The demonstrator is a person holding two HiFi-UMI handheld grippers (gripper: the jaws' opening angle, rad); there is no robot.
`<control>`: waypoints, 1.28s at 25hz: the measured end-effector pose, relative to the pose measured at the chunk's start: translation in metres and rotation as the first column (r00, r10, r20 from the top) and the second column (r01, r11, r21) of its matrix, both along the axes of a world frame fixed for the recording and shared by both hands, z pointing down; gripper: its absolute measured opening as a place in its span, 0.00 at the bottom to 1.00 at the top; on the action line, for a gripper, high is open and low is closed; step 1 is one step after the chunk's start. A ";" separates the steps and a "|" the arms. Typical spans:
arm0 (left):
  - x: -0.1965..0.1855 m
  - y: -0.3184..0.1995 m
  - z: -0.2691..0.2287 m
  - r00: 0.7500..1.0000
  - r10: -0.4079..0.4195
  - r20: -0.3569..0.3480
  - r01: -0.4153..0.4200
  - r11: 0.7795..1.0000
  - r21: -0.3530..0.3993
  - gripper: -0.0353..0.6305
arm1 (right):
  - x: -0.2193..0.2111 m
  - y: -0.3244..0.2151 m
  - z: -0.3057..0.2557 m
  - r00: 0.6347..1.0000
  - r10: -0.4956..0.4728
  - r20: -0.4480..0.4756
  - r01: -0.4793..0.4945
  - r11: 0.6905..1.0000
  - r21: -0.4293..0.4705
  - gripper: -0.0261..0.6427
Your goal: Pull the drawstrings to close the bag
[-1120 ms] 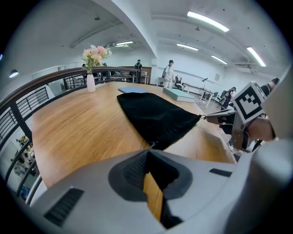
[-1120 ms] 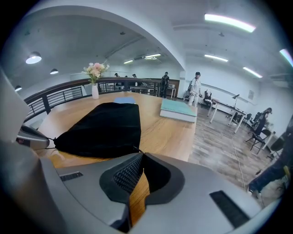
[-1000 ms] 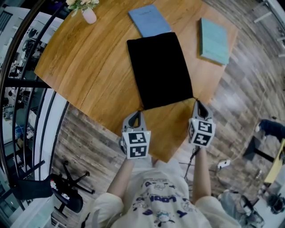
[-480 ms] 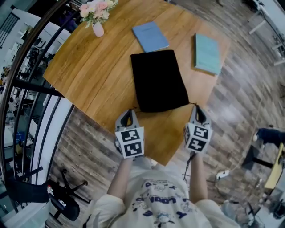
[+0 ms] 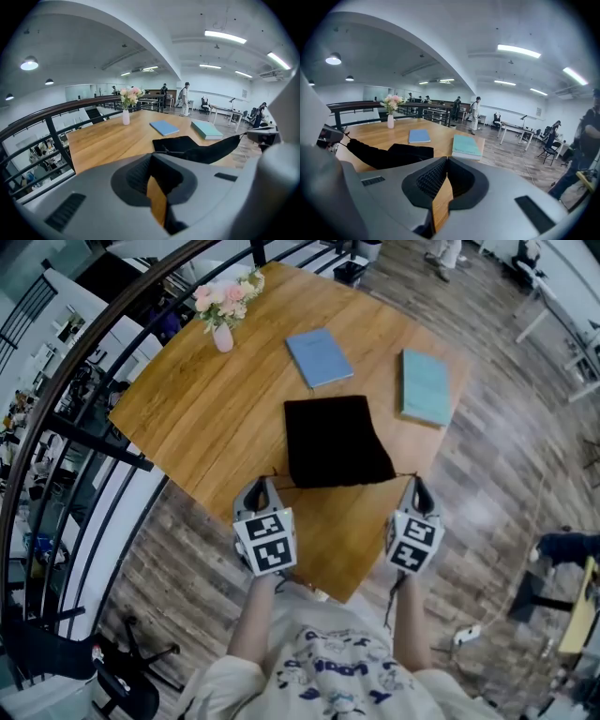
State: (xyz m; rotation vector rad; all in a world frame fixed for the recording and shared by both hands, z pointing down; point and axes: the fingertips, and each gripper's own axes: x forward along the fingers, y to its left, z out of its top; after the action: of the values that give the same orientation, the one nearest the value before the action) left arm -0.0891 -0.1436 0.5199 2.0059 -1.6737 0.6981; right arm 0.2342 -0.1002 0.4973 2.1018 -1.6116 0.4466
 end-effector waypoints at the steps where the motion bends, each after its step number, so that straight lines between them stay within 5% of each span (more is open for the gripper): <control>1: -0.002 -0.001 -0.004 1.000 -0.008 0.003 0.008 1.000 0.008 0.06 | 0.001 0.000 -0.004 1.000 0.009 -0.003 -0.009 1.000 0.006 0.05; 32: -0.096 -0.025 -0.049 0.958 -0.286 0.035 0.283 0.957 0.064 0.06 | 0.050 0.007 -0.049 0.965 0.261 0.018 -0.262 0.961 0.091 0.04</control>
State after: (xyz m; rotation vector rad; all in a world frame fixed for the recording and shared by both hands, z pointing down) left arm -0.1852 -0.1684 0.4709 1.7459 -1.9782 0.5994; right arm 0.2847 -0.0934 0.4482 2.3987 -1.3851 0.4705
